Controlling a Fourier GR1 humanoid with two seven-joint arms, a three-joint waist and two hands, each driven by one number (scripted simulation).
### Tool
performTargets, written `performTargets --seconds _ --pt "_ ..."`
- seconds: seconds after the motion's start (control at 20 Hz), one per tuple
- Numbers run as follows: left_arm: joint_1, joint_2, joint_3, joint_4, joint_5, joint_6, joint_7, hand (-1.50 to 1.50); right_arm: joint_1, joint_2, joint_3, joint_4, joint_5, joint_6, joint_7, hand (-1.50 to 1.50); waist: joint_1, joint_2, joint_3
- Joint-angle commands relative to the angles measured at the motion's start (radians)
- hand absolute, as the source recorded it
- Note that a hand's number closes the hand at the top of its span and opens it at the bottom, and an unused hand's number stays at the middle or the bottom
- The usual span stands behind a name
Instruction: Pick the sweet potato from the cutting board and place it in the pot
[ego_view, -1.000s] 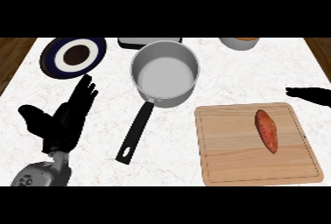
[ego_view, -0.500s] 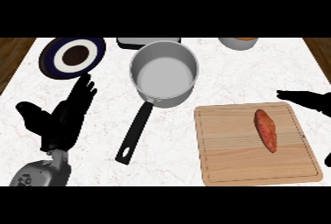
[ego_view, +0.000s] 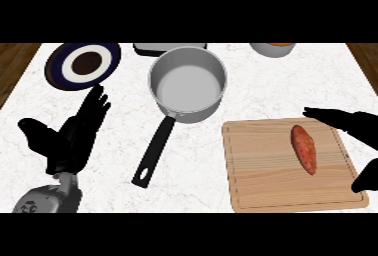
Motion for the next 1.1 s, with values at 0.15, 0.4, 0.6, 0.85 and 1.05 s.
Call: performTargets --seconds 0.15,0.4,0.6,0.85,1.05 --pt "-0.026 -0.027 0.039 0.112 0.005 -0.061 -0.095 0.0 -0.066 0.096 0.037 0.108 0.138 -0.033 0.04 -1.5 0.002 0.003 0.0" --pt "0.058 -0.038 0.002 -0.076 -0.044 -0.029 0.028 0.0 -0.037 0.117 0.051 0.117 0.234 -0.064 -0.012 -1.5 0.003 0.0 0.0" --pt "0.097 -0.022 0.023 -0.081 -0.024 -0.071 0.005 0.0 -0.077 0.142 0.093 0.168 0.307 -0.058 0.022 -1.5 0.007 0.0 0.0" --pt "0.005 -0.046 0.06 -0.014 -0.038 -0.066 0.01 0.0 -0.086 0.162 0.092 0.276 0.399 -0.131 -0.046 -1.5 0.004 0.001 0.0" --pt "0.007 -0.086 0.025 -0.01 -0.087 -0.044 0.004 0.0 -0.036 0.183 0.091 0.184 0.429 -0.093 -0.003 -1.5 -0.001 0.0 0.0"
